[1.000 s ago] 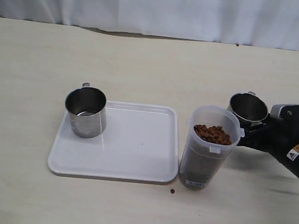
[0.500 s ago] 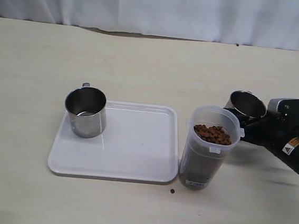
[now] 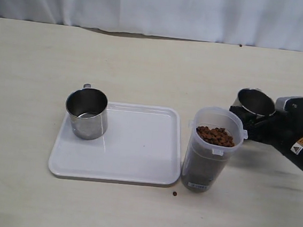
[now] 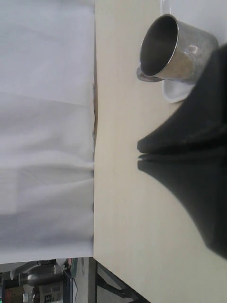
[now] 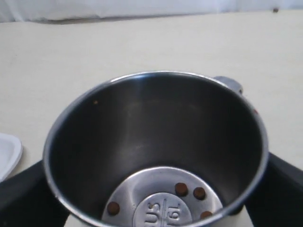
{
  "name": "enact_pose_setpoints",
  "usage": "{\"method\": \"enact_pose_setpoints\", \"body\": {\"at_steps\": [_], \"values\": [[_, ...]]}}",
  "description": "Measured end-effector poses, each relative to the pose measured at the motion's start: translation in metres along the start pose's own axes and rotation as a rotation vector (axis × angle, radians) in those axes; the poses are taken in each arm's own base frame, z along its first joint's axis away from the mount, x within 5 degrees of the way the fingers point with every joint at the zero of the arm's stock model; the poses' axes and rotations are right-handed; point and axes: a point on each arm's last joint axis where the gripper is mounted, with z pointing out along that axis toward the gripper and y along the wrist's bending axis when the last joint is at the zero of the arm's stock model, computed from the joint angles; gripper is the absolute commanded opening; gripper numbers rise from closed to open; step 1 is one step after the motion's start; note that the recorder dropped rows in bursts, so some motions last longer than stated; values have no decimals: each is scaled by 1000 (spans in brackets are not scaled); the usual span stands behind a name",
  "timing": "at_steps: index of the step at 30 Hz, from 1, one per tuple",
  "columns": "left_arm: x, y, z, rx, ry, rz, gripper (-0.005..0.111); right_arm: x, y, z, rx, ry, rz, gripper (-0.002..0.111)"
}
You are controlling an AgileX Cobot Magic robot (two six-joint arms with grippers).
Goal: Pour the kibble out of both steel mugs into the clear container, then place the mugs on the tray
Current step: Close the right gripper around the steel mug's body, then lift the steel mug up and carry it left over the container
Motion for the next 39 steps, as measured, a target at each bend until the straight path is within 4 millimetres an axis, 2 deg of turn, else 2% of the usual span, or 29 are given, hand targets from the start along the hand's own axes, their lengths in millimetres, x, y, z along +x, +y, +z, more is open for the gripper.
{"method": "enact_pose_setpoints", "body": {"at_steps": [5,13,20,23,28,34,39], "values": [[0,0,0,0,0,2,0,-44,2,-14,45,-121,-55,5],[0,0,0,0,0,2,0,-103,14,-48,86,-165,-103,5],[0,0,0,0,0,2,0,-135,38,-71,-38,-276,-47,5],[0,0,0,0,0,2,0,-141,58,-73,-107,-291,-64,5],[0,0,0,0,0,2,0,-146,107,-65,-268,-262,-110,5],[0,0,0,0,0,2,0,-158,161,-58,-366,-248,-151,5],[0,0,0,0,0,2,0,-150,197,-55,-448,-228,-162,5]]}}
